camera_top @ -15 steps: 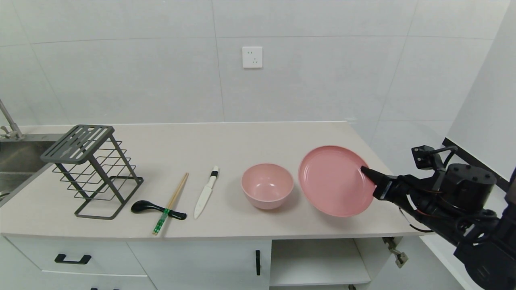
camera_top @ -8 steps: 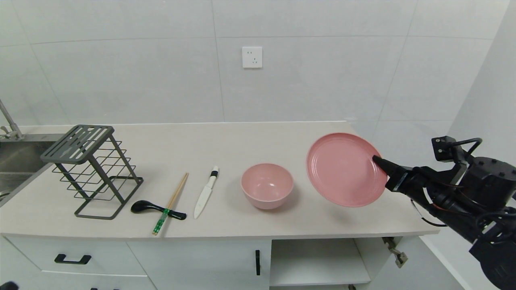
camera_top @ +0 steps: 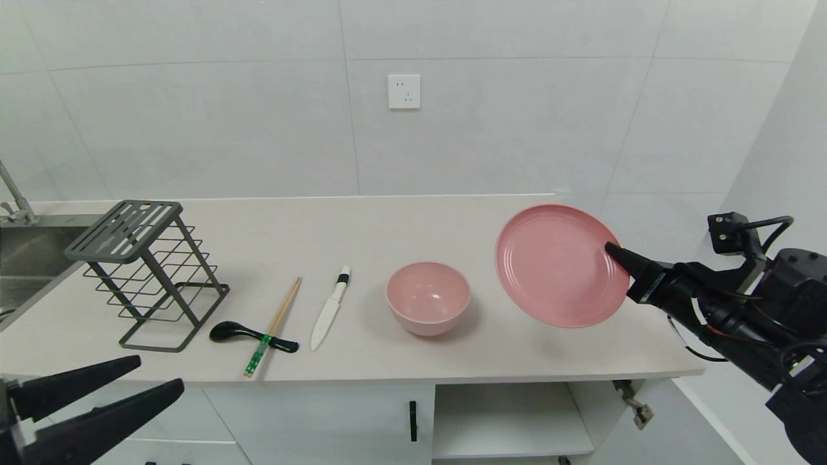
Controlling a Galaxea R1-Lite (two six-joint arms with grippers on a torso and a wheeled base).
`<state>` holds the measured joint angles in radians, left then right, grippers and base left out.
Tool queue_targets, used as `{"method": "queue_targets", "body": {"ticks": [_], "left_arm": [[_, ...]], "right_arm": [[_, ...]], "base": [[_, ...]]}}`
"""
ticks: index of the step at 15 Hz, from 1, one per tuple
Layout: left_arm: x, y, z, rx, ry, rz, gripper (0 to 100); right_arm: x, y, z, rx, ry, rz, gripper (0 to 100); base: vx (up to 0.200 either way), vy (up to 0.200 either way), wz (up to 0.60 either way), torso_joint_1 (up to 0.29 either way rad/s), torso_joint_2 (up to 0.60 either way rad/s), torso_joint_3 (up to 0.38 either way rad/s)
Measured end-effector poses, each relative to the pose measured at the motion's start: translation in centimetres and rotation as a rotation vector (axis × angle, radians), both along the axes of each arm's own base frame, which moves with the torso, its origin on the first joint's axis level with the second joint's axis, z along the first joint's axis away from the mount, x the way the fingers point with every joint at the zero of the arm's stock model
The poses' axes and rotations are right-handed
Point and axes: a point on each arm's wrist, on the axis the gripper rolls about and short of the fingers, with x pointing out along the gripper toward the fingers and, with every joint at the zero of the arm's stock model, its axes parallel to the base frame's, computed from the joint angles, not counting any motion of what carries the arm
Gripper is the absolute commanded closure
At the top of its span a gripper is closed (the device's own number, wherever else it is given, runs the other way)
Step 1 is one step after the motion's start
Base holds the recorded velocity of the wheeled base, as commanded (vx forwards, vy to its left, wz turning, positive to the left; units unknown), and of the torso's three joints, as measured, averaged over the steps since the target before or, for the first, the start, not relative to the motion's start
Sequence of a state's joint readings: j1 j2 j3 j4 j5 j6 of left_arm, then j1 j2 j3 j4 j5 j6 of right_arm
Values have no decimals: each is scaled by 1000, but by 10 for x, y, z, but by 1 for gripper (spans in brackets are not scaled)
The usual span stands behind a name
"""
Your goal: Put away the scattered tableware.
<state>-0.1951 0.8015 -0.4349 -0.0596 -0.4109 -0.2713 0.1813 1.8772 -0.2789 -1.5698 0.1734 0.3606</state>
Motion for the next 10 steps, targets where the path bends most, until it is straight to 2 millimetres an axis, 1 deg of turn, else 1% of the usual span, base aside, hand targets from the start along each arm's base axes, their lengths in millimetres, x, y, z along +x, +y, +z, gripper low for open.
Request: {"method": "queue_targets", "body": {"ticks": [2,5,7,10], "left_arm": [[22,-4,1,-25,26,9,0],[53,-13,2,-40,-15,-3,0],[65,-20,-4,-31,28,-31,0],[85,-30,-3,-22,63,-53,0]], "right_arm": [[-2,-1,4,3,-12,0,100],[-5,-1,9,7,-30,0,100],[-6,-2,10,7,-34,-3,100],[-7,-2,10,6,-34,-2,100]], "base": [[0,0,0,0,0,0],[0,0,0,0,0,0],[0,0,0,0,0,0],[0,0,0,0,0,0]]}}
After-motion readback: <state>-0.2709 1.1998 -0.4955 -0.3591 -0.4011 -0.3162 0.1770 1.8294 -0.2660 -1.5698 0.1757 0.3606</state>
